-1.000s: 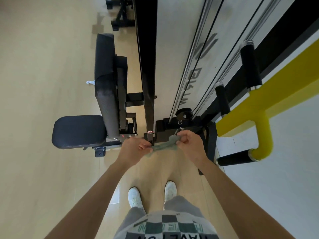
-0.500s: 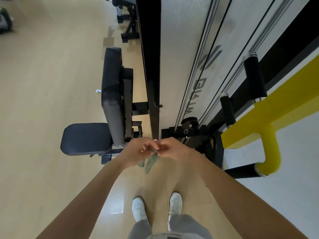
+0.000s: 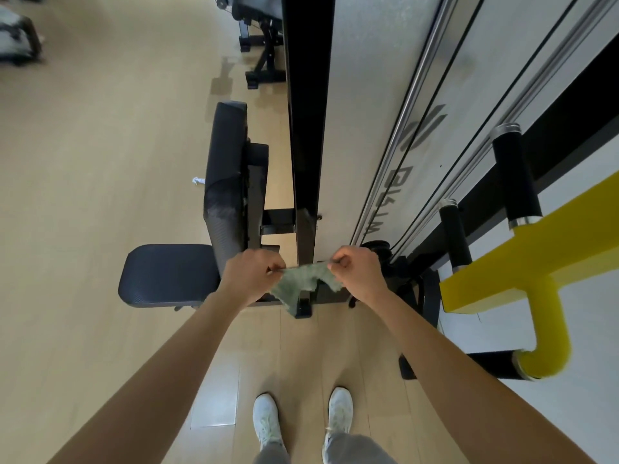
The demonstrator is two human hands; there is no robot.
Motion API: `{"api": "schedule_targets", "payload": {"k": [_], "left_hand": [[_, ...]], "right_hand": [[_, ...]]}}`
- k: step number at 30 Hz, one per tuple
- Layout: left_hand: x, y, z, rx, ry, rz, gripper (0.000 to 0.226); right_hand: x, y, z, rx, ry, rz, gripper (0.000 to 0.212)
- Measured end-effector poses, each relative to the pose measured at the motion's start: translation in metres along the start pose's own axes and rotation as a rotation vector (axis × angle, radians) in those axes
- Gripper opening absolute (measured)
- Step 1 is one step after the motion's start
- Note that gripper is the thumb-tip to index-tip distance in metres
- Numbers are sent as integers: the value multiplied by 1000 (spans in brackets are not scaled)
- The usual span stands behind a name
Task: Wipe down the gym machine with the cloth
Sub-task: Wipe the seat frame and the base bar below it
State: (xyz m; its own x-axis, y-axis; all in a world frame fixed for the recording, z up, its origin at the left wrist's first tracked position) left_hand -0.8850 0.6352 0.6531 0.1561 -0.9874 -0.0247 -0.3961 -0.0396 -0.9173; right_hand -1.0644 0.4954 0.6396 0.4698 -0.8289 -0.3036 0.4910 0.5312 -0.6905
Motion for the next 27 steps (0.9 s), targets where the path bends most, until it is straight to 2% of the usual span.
{"api": "schedule_targets", "payload": {"k": [3,6,9,12,15,18,24,27], "left_hand": [[21,0,2,-148,-174,-313,5],[42,1,4,-344,-331,-493,6],[61,3,8,-477,-434,-625,6],[72,14,10,-577,-494,-773,8],[79,38,14,-809,-526,-828,10],[82,72,21,-998,-509,-870,12],[85,152,55,-1120,-474,-906,17],[89,190,74,-1140,-397,-889,22]], "right_hand": [[18,-3,-5,236,121,-93,14],[41,-1,-2,470,221,-131,7],[61,1,13,619,208,-145,11],[73,11,32,662,126,-24,30],[81,30,31,724,95,113,38],[89,49,13,711,65,122,38],[107,109,-42,768,78,105,35],[122,145,-72,809,72,90,33]]}}
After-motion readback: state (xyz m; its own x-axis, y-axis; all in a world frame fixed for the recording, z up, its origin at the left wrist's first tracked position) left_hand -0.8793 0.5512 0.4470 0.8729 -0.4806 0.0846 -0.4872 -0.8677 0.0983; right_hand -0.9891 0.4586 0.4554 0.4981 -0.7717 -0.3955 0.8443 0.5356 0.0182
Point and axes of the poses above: each hand's wrist, its own x-axis towards the middle knuckle, its own y-axis out of the palm, z = x × y, the point moved 5 cm from there along x, towards the middle knuckle, and after that the axes turned 15 degrees about y, right-handed, at the moved point
